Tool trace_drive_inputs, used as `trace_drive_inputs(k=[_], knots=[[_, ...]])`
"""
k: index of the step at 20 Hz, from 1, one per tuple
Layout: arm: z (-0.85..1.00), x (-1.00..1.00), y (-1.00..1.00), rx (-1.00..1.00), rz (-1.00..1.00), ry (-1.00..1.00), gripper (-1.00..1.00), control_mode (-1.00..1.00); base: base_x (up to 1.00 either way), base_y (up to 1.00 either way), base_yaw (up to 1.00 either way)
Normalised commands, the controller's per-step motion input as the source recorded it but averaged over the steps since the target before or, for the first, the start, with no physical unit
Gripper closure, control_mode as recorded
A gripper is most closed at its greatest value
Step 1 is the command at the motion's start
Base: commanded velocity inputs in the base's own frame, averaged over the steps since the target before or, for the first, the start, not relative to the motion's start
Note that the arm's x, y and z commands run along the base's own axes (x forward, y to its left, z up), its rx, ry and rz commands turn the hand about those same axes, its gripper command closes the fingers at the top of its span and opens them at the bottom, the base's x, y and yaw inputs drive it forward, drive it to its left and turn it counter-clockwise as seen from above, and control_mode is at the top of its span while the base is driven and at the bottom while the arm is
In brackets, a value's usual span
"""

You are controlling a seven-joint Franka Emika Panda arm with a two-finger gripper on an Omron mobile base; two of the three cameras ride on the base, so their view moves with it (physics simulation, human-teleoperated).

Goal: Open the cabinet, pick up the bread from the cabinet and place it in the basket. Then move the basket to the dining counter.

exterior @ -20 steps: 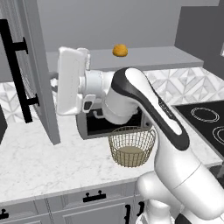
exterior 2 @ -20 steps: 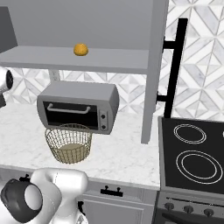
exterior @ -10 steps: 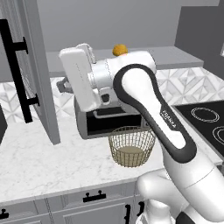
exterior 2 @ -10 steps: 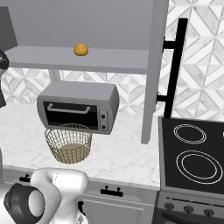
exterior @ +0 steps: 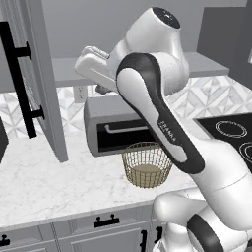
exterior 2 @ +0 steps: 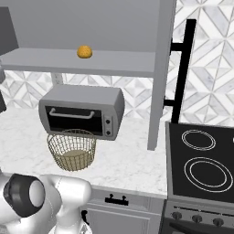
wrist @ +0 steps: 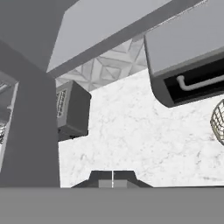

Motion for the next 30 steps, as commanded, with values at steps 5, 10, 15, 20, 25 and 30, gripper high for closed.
trace_drive_inputs(k=[5,10,15,20,25,30], knots=[[-0.73,0.04,-1.0,-0.53,-0.03,-0.42,1.0,-1.0,0.0,0.0,0.0],[-0.09,0.03,-0.9,-0.38,0.03,-0.54,1.0,-1.0,0.0,0.0,0.0],[0.38,0.2,-0.75,-0.2,0.03,-0.25,-1.0,-1.0,0.0,0.0,0.0],[0.31,0.43,-0.61,0.02,-0.03,0.31,-1.0,-1.0,0.0,0.0,0.0],[0.21,0.52,-0.35,0.07,0.0,0.17,-1.0,-1.0,0.0,0.0,0.0],[0.01,0.44,-0.39,0.08,0.0,-0.01,-1.0,-1.0,0.0,0.0,0.0]])
